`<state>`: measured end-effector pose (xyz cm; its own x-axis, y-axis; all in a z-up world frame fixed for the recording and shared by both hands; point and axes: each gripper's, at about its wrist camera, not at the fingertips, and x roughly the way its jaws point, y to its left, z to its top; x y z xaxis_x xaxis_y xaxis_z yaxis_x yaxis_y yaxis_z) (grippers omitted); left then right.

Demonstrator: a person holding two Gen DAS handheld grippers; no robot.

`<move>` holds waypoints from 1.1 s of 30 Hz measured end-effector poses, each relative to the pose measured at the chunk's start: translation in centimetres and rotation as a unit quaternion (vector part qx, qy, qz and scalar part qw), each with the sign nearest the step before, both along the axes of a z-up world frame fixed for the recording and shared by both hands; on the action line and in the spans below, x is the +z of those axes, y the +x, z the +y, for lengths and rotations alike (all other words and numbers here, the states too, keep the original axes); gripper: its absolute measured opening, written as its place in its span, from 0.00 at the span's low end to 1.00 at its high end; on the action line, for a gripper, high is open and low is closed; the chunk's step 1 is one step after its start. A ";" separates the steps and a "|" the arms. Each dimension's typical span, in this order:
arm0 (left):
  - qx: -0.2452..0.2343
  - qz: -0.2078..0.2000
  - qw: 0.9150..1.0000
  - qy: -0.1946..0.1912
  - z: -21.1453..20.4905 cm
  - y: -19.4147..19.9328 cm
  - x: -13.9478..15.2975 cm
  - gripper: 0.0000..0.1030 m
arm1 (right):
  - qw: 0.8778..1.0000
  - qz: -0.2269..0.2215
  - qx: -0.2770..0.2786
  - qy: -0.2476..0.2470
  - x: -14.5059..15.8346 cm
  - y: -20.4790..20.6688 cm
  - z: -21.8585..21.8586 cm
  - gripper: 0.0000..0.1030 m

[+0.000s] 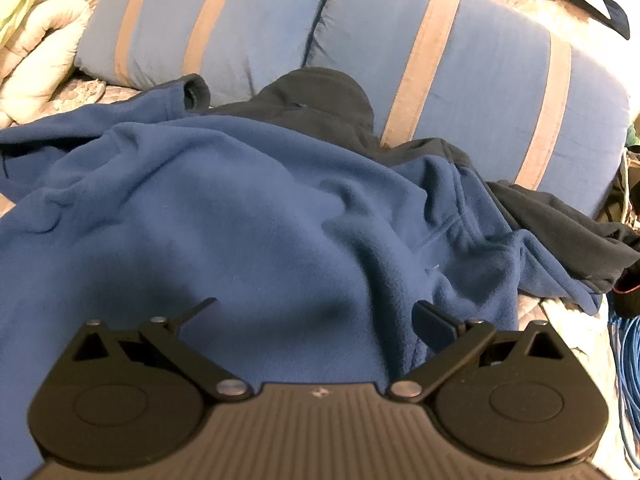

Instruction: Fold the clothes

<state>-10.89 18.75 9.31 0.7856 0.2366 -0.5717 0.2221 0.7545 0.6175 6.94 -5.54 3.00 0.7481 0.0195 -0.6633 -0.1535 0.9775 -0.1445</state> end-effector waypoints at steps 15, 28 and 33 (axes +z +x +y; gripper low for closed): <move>-0.003 -0.001 0.993 -0.122 -8.3 15.8 -1.6 0.55 | 1.000 0.003 0.009 0.005 0.0 0.0 0.1 0.99; 0.009 -0.052 0.981 -0.187 -8.3 15.2 3.7 0.04 | 1.000 0.002 0.002 0.028 0.8 0.2 -0.5 0.99; -0.063 -0.067 0.975 -0.203 -9.9 9.8 9.5 0.04 | 0.999 0.001 0.007 0.033 0.8 -0.1 -0.4 0.99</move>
